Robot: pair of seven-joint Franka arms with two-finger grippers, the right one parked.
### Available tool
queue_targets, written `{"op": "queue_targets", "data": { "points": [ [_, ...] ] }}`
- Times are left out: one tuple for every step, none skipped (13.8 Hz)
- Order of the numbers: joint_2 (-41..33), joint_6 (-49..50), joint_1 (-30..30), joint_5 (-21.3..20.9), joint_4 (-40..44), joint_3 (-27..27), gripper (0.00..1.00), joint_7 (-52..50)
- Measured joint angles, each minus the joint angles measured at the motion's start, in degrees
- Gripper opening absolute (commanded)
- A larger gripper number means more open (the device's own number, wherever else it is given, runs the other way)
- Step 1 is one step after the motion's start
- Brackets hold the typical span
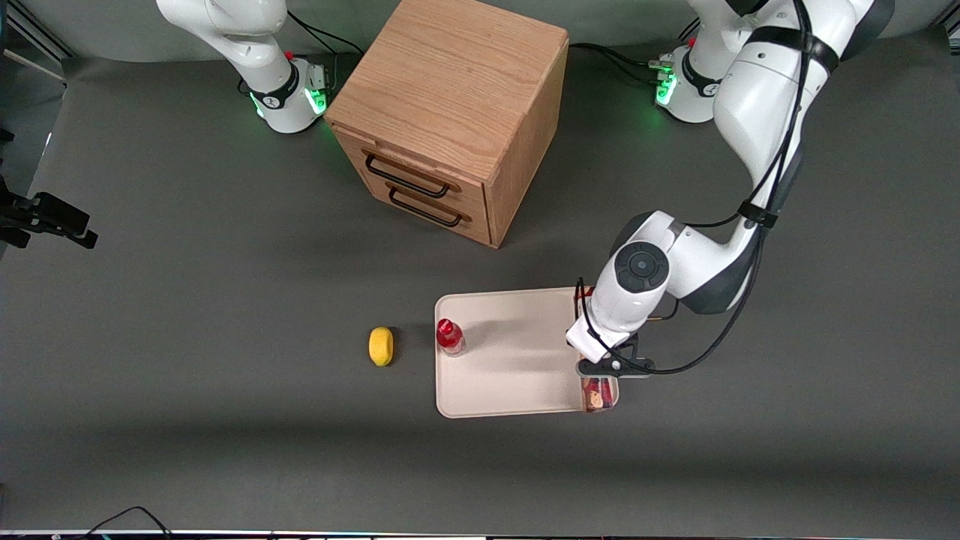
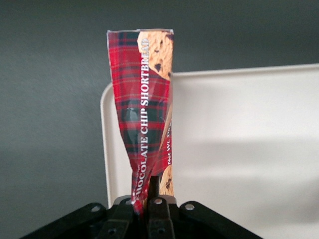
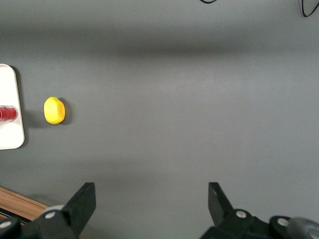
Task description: Place red cookie box on tray
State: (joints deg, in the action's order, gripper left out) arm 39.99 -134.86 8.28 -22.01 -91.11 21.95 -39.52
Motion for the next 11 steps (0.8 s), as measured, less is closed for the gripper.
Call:
{"op": "queue_targets", "data": {
  "points": [
    [0.00,-1.52,-0.03,-0.06,-1.45,-0.10,0.00,-0.81],
    [-0.01,-2.72,-0.07,-0.10,-2.61,-0.26,0.00,-1.33],
    [-0.01,-3.61,-0.10,-0.15,-3.48,-0.62,0.02,-1.66],
    [-0.01,-4.44,-0.16,-0.18,-4.14,-0.99,0.17,-1.75],
    [-0.02,-5.10,-0.26,-0.24,-4.62,-1.27,0.51,-1.79],
    [-0.02,-5.44,-0.33,-0.26,-4.87,-1.55,1.00,-1.85],
    [-0.06,-5.54,-0.41,-0.29,-4.92,-1.75,1.00,-1.88],
    [-0.19,-5.64,-0.50,-0.30,-4.92,-1.89,1.00,-1.90],
    [-0.44,-5.79,-0.57,-0.30,-4.90,-1.93,1.00,-1.95],
    [-0.85,-6.03,-0.62,-0.30,-4.84,-1.94,1.00,-2.08],
    [-1.47,-6.22,-0.64,-0.27,-4.62,-1.93,1.00,-2.29]
  ]
}}
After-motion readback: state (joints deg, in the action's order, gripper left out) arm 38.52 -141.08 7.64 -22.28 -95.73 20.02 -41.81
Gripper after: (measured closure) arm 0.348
